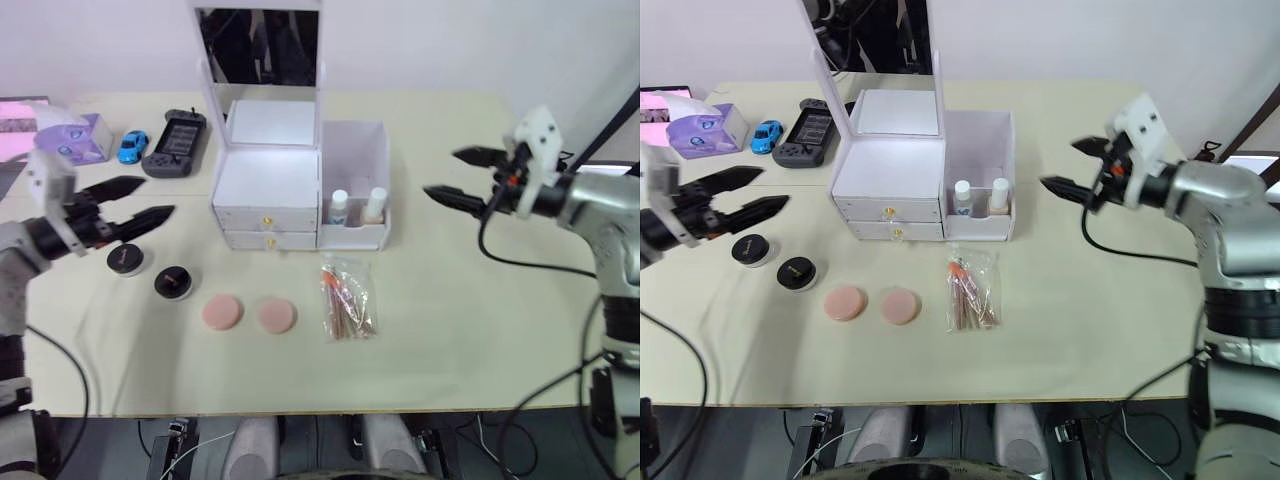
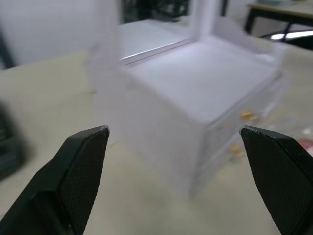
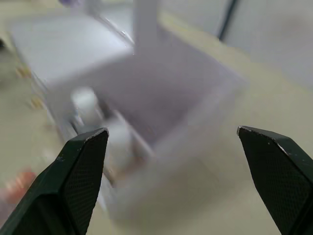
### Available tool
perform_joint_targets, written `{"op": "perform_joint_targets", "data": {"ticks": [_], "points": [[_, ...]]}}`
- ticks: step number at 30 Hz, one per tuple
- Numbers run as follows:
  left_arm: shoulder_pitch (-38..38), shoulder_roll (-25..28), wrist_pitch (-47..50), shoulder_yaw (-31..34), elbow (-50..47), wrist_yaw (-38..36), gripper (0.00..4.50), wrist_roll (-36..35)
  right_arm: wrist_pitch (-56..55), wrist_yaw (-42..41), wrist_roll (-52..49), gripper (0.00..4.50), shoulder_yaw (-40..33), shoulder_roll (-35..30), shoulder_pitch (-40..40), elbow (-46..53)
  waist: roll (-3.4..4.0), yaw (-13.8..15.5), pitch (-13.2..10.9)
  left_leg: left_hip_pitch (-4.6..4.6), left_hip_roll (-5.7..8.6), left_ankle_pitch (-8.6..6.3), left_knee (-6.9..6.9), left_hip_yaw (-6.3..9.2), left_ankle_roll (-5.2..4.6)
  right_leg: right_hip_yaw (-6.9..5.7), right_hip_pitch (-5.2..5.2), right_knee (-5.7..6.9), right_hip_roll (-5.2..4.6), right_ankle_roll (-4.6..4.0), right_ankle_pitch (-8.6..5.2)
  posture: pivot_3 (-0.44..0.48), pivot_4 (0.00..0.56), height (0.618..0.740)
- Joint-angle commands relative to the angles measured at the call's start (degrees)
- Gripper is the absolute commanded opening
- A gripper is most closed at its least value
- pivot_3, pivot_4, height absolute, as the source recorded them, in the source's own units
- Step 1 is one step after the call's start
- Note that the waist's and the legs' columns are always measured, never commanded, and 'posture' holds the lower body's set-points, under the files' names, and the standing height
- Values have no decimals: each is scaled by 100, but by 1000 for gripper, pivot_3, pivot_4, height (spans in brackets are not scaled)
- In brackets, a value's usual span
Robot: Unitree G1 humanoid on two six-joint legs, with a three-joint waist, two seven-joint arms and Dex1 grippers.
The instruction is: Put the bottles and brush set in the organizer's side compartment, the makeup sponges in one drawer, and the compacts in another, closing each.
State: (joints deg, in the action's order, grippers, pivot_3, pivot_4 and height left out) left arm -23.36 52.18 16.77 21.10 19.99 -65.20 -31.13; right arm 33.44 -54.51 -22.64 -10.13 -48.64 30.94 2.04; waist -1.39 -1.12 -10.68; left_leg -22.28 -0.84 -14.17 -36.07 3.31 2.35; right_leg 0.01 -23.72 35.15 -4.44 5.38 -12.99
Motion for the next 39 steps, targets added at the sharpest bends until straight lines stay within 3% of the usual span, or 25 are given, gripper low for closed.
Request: {"op": "perform_joint_targets", "data": {"ticks": [1,9,16,20,25,29,33,36,39], "points": [[-158,344,-837,221,1150,-167,4500,393,-891,-204,12,4466,-785,-204,-714,68,3,-5,-1,2,-1,0,1,-2,0,0,-1,2,1,1,0,0,150,740],[-423,666,-1863,206,3004,-321,4500,844,-2077,-518,159,4466,-1599,-407,-2230,-1083,-4,38,3,9,2,0,-17,-8,0,1,16,-1,-11,-3,-1,0,150,740],[-575,693,-2175,209,3513,-357,4500,932,-2361,-338,139,4466,-1650,-374,-2369,-1280,-3,14,2,23,-2,0,-15,-9,1,1,19,7,-7,-7,2,0,150,740],[-691,633,-2135,131,3254,-464,4500,910,-2192,-389,45,4466,-1544,-444,-2208,-1030,-2,27,2,23,-2,1,-15,-9,1,1,20,7,-7,-7,3,0,150,740],[-451,516,-1242,99,1778,-1120,4500,365,-929,-680,-730,4466,-1340,-768,-1907,319,7,27,-4,20,-2,1,-16,-9,2,2,20,7,-9,-7,3,0,150,740],[419,791,640,-163,-555,-1644,4500,-488,268,-346,-1504,4466,-984,-905,-1450,1616,8,-11,-2,20,-8,0,-8,-10,3,4,18,3,-10,-5,1,0,150,740],[430,843,1907,-322,-2020,-1322,4500,-1133,1388,16,-2383,4466,-836,-986,-1230,2610,4,69,-5,11,-8,0,-8,0,4,-2,14,2,-9,-6,-2,0,150,740],[268,512,2477,-364,-3046,-935,4500,-1802,1995,328,-3000,4466,-802,-960,-1213,3139,4,91,-5,4,-6,0,-14,2,4,-5,18,-7,-14,-5,-5,0,150,740],[-28,422,3347,-854,-3728,-474,4500,-2209,2385,880,-3336,4466,-770,-832,-1327,3578,1,81,-4,-3,1,0,-23,-3,4,-3,20,-13,-22,-3,-4,0,150,740]]}}
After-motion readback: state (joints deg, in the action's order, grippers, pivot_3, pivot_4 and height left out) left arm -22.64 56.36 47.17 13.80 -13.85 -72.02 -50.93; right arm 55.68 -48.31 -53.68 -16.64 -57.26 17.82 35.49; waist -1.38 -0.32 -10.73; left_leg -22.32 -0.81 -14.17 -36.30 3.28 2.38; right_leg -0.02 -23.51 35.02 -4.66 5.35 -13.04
